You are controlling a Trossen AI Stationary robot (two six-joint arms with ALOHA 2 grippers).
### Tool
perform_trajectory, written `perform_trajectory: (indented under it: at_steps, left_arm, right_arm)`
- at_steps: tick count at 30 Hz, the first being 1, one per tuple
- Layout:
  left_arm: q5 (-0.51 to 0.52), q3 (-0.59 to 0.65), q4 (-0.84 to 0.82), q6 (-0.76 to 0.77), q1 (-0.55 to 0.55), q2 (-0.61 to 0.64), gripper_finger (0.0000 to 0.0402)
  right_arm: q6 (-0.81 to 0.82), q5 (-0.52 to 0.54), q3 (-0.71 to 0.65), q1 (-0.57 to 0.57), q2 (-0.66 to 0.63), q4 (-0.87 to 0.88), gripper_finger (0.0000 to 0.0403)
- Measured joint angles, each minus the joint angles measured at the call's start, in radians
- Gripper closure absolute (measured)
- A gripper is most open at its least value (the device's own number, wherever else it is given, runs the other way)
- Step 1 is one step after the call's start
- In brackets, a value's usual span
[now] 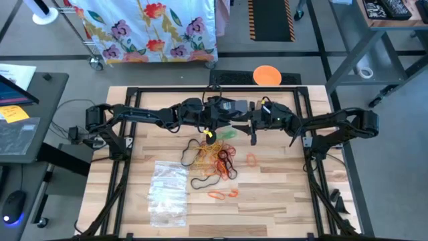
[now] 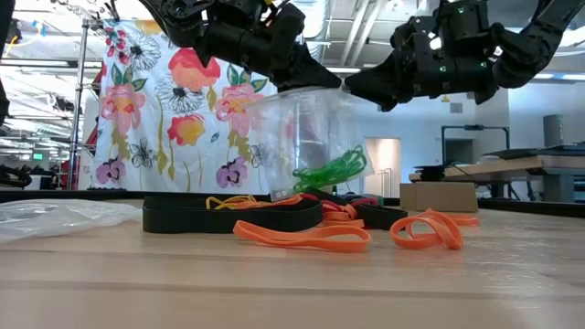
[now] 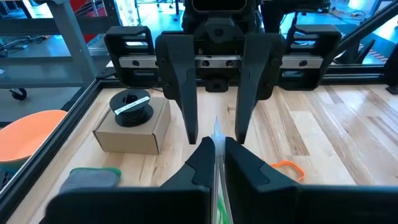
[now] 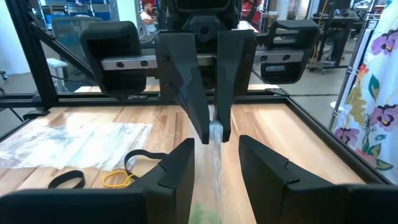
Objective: Sort rubber bands
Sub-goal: Close the transparent zip bag containing the green rubber bands
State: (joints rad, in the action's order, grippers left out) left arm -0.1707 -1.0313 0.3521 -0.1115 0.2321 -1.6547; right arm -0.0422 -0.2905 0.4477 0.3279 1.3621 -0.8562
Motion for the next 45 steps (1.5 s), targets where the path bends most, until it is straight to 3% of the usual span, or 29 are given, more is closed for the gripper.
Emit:
perform_trajectory:
  at_steps: [34,41,45]
  left_arm:
    - [0.003,0.0,-0.002,0.007,0.0,0.0,0.0391]
    - [0.003,0.0,-0.005,0.011,0.0,0.0,0.0391]
    - [0.004,0.0,-0.006,0.011,0.001,0.0,0.0391]
  right_arm:
    - [-0.01,0.032,0.001,-0.022,0.0,-0.021,0.035]
    - [-0.027,0.035,0.024,-0.026,0.0,0.006,0.0395]
    - [-0.034,0.035,0.026,-0.024,0.0,0.015,0.0397]
